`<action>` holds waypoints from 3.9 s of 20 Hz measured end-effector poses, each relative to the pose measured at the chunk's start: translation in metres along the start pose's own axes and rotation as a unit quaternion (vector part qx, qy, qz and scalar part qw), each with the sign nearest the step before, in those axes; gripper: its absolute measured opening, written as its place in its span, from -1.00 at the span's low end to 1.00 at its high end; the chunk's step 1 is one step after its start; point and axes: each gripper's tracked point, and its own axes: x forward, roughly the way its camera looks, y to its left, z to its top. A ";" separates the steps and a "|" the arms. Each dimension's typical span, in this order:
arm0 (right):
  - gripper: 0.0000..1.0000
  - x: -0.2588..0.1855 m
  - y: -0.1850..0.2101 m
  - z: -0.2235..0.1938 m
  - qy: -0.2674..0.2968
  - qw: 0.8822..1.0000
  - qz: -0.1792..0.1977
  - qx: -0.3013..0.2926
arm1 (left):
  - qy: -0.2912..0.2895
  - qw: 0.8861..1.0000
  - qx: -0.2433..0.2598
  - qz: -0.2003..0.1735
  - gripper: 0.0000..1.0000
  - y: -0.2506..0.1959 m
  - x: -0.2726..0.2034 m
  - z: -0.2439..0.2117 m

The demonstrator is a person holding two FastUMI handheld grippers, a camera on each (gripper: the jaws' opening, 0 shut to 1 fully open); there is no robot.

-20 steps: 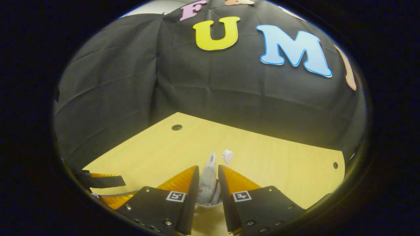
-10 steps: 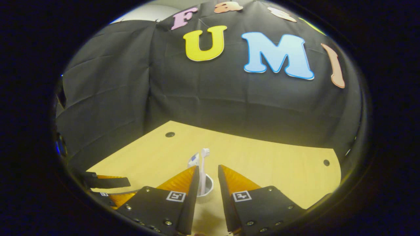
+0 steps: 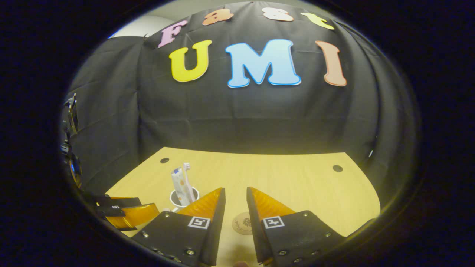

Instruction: Put the toothbrush and toothpaste on the desktop into the cup, then pick up the cup and place it on the coaster on the desktop.

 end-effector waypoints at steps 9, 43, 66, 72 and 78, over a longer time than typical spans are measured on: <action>0.89 -0.046 -0.077 -0.022 0.022 0.997 -0.074 0.010 | 0.095 0.995 0.016 -0.003 0.93 -0.003 0.033 -0.026; 0.95 -0.026 -0.130 -0.105 0.169 0.981 -0.068 0.067 | 0.346 0.925 0.149 0.048 -0.26 0.020 0.110 -0.083; 0.95 -0.047 -0.126 -0.096 0.152 0.983 -0.071 0.069 | 0.321 0.927 0.193 -0.005 -0.22 -0.054 0.107 -0.085; 0.95 -0.056 -0.135 -0.099 0.154 0.981 -0.082 0.080 | 0.324 0.921 0.212 -0.030 -0.22 -0.072 0.119 -0.076; 0.95 -0.060 -0.146 -0.103 0.156 0.979 -0.090 0.091 | 0.335 0.914 0.226 -0.042 -0.22 -0.083 0.130 -0.078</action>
